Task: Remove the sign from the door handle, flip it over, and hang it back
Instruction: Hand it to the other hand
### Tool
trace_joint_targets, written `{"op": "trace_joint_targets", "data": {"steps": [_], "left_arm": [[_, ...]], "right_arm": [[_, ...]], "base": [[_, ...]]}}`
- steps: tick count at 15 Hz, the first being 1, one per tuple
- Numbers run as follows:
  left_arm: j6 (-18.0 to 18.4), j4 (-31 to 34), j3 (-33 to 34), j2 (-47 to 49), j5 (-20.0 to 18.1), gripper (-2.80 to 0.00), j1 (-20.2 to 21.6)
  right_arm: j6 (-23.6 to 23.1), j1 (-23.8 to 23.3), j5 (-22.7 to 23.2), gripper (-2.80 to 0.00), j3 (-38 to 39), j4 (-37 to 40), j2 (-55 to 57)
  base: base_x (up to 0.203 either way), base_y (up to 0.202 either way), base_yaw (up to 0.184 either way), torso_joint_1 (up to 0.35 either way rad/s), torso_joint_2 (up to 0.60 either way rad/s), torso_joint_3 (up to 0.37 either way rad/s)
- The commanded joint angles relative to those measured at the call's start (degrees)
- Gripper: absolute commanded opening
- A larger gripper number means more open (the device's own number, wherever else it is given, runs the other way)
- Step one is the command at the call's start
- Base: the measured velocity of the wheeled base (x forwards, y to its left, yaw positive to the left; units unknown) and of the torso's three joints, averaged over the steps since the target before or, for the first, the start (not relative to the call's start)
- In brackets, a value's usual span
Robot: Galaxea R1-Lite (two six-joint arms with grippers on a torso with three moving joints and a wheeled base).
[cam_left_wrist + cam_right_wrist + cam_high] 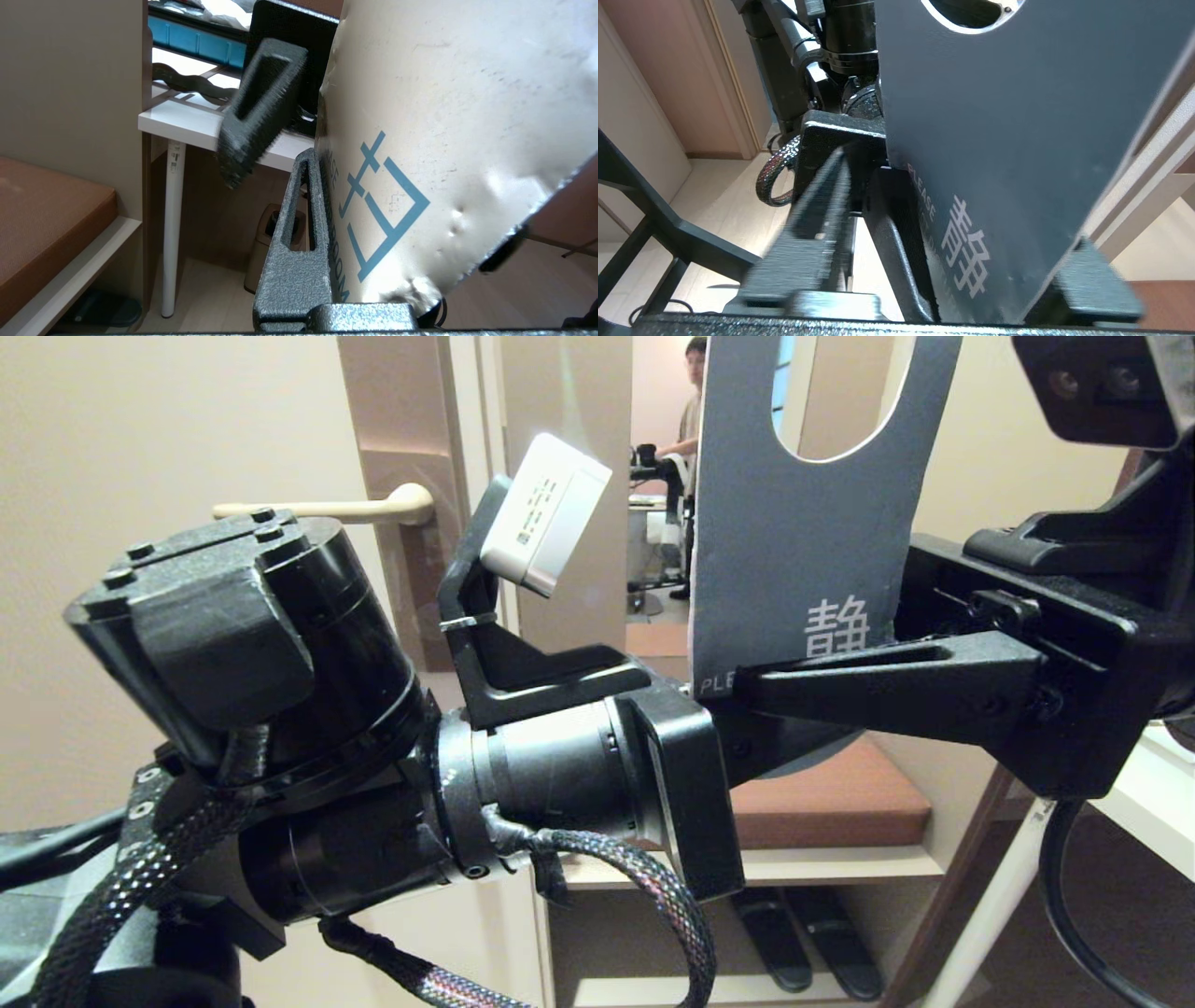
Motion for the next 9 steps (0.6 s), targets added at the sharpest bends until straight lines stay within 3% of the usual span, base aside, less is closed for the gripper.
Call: {"op": "trace_joint_targets", "data": {"steps": [1,9], "left_arm": [[-0.2,-0.2,0.3,-0.1,-0.2,-2.8,0.0],[-0.2,-0.2,7.4,-5.7,-0.2,-2.8,2.8]], "right_arm": [[0.0,0.0,0.3,0.0,0.1,-0.2,-0.2],[0.0,-2.7,0.3,0.0,3.3,-0.2,-3.6]], "base": [[0.0,0.0,0.0,0.0,0.0,0.0],[0.0,0.0,0.0,0.0,0.0,0.0]]}}
